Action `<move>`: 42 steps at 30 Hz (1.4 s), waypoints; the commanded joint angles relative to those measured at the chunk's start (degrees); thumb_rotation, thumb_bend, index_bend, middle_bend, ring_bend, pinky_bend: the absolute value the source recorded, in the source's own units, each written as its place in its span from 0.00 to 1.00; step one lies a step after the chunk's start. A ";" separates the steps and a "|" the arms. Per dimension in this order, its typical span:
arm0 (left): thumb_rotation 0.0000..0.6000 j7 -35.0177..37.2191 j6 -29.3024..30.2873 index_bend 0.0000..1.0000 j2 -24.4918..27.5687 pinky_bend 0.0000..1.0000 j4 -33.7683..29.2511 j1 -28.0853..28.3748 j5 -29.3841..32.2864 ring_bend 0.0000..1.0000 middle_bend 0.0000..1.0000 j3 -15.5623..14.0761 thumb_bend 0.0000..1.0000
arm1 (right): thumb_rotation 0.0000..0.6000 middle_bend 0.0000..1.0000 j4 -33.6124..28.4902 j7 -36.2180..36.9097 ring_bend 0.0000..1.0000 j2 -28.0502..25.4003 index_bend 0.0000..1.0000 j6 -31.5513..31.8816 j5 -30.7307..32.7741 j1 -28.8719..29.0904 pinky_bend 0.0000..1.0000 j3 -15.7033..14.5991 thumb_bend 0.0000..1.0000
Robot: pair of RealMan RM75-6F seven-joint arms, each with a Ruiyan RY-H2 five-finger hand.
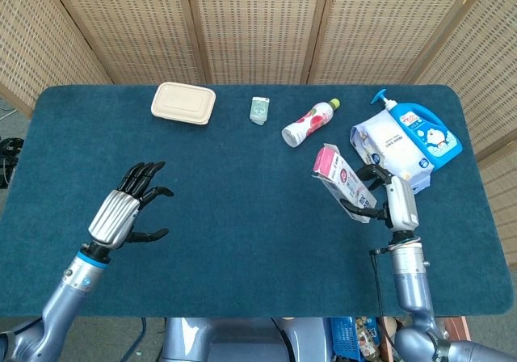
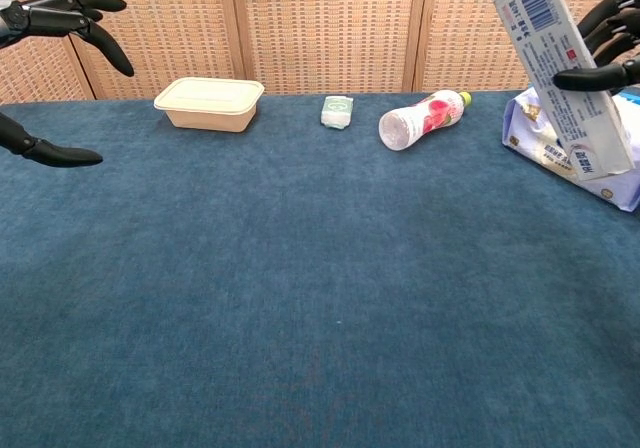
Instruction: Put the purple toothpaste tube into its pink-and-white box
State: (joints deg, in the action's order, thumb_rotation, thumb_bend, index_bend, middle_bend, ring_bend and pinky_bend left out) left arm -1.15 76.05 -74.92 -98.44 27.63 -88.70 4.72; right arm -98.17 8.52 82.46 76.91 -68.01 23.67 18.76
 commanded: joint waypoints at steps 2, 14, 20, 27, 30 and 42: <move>1.00 -0.57 -0.56 0.34 0.30 0.00 0.27 -0.16 0.99 0.00 0.04 0.17 0.15 | 1.00 0.53 3.62 -4.31 0.44 -0.66 0.65 0.71 -3.09 0.14 0.50 -1.98 0.16; 1.00 -1.53 -1.65 0.35 1.50 0.00 0.49 -0.59 2.54 0.00 0.04 0.39 0.15 | 1.00 0.53 9.57 -17.43 0.44 -1.06 0.65 1.34 -9.26 -1.32 0.50 -9.87 0.16; 1.00 -0.98 -2.21 0.35 1.59 0.00 1.51 -0.94 2.98 0.00 0.04 0.11 0.15 | 1.00 0.53 11.51 -18.89 0.44 0.20 0.64 -0.77 -8.06 -3.89 0.50 -14.18 0.16; 1.00 -1.20 -1.84 0.35 1.80 0.00 2.15 -1.34 2.56 0.00 0.04 -0.03 0.15 | 1.00 0.42 14.21 -17.96 0.31 1.60 0.55 -2.24 -7.78 -4.65 0.45 -15.24 0.14; 1.00 -0.84 -1.37 0.35 1.96 0.00 2.37 -1.79 2.45 0.00 0.04 -0.14 0.15 | 1.00 0.31 15.60 -15.99 0.19 2.29 0.45 -2.94 -8.02 -4.90 0.40 -15.43 0.12; 1.00 2.31 2.34 0.34 2.31 0.00 4.94 -6.20 1.75 0.00 0.04 -2.44 0.15 | 1.00 0.00 15.26 -11.06 0.00 -0.40 0.19 -5.27 -10.63 -5.89 0.13 -17.12 0.00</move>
State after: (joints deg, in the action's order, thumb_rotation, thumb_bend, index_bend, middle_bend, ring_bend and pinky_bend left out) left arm 0.97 77.63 -72.64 -93.65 22.19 -86.56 2.83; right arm -82.73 -2.56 82.39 71.32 -78.13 18.08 1.91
